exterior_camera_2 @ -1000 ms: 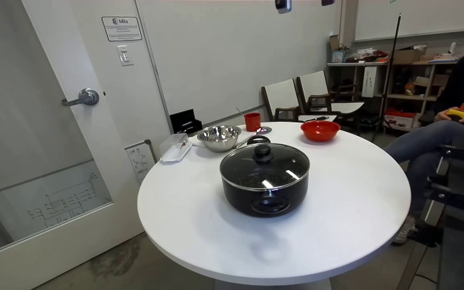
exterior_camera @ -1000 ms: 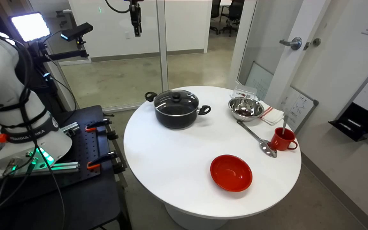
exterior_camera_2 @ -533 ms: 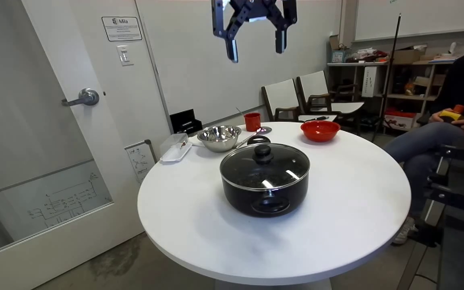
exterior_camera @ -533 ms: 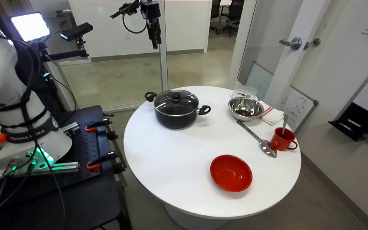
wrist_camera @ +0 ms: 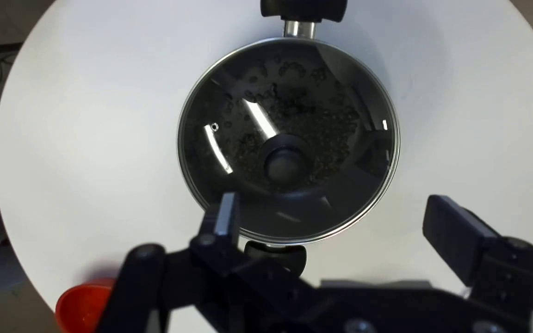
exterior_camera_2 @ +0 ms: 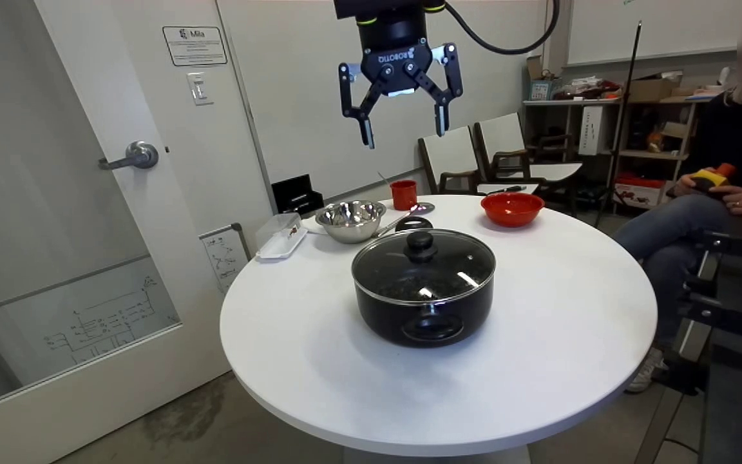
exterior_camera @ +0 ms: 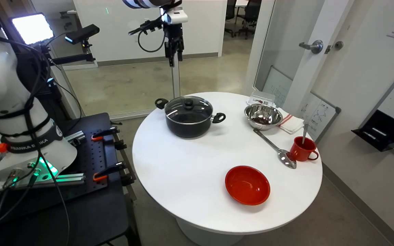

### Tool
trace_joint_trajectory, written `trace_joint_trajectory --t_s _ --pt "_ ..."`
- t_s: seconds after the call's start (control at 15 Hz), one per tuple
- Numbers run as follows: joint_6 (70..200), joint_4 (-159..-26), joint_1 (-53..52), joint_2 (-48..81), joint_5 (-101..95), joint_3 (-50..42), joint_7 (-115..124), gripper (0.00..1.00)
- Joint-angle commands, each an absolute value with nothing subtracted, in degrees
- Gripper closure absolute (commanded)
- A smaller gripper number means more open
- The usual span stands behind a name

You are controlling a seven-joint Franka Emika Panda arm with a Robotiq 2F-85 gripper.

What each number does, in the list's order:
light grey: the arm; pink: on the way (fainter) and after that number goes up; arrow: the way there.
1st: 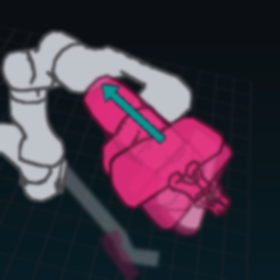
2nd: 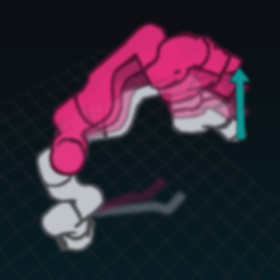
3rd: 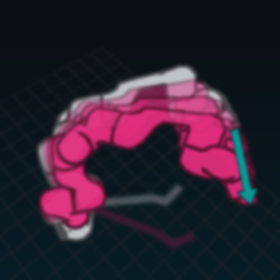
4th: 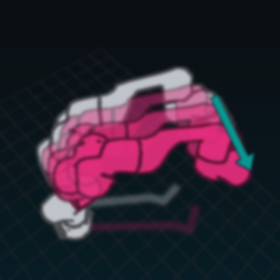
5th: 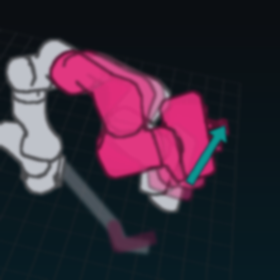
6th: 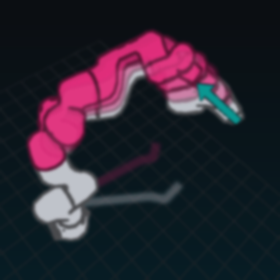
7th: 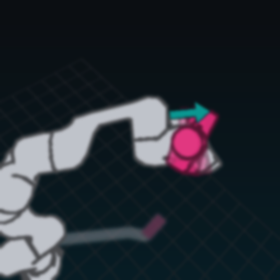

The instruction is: Pick up the lid from the black pot and put it on the table.

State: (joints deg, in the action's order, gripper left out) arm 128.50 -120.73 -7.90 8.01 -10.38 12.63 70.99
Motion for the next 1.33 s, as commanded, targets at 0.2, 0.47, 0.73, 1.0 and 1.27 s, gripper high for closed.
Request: trace_joint_trajectory --t_s 0.2,0.47,0.73,1.0,1.27 --pt "135.1 -118.0 -8.3 12.4 2.4 8.1 71.3 0.00" --pt "136.9 -117.7 -12.1 17.1 -4.5 6.4 77.2 0.00" --pt "135.6 -116.4 -16.1 19.6 -13.9 2.9 85.8 0.00" --pt "135.3 -115.3 -16.5 20.0 -14.5 2.1 88.4 0.00" --pt "136.0 -116.5 -15.2 19.3 -12.0 2.4 86.5 0.00"
